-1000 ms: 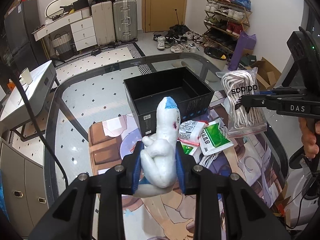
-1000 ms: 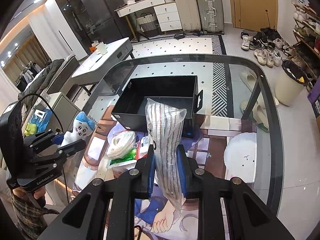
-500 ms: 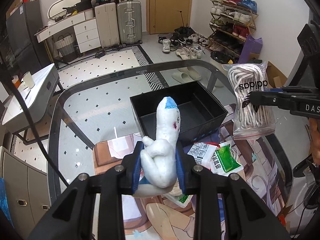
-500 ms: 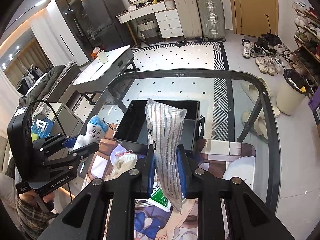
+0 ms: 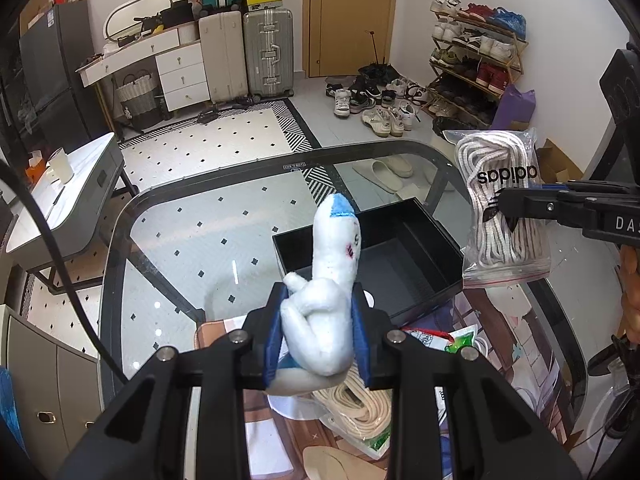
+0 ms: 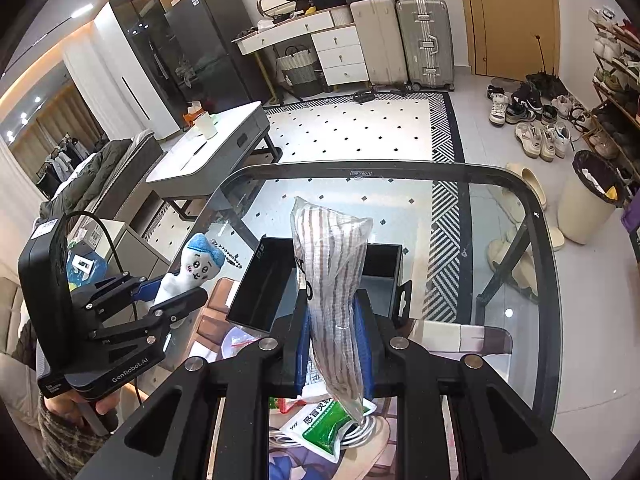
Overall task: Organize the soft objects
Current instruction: 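Carry the plush toy and adidas bag over the black box with both grippers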
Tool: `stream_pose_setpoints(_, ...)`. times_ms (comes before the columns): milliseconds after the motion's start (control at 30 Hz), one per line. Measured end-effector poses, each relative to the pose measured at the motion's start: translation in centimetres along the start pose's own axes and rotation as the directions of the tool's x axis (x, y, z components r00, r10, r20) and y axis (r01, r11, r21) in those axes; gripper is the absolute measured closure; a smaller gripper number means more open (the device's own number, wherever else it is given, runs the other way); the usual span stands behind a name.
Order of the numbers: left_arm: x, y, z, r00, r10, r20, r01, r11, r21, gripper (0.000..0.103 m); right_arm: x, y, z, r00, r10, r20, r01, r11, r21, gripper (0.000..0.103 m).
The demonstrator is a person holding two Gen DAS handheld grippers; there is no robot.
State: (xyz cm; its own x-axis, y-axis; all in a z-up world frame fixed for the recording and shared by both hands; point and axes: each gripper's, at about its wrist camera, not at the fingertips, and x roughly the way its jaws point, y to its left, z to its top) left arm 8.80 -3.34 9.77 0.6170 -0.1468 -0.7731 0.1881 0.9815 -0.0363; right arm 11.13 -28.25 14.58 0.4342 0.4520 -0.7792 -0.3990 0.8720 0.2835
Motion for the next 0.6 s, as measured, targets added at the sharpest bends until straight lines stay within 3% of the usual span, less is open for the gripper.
stream_pose_setpoints(600, 4.3, 0.7, 2.7, 0.998, -0.051, -0.019, 0.051, 0.999, -0.017, 0.075, 3.9, -0.2, 3.4, 0.999, 0.028, -0.017, -0.028, 0.999, 0.015, 0.083)
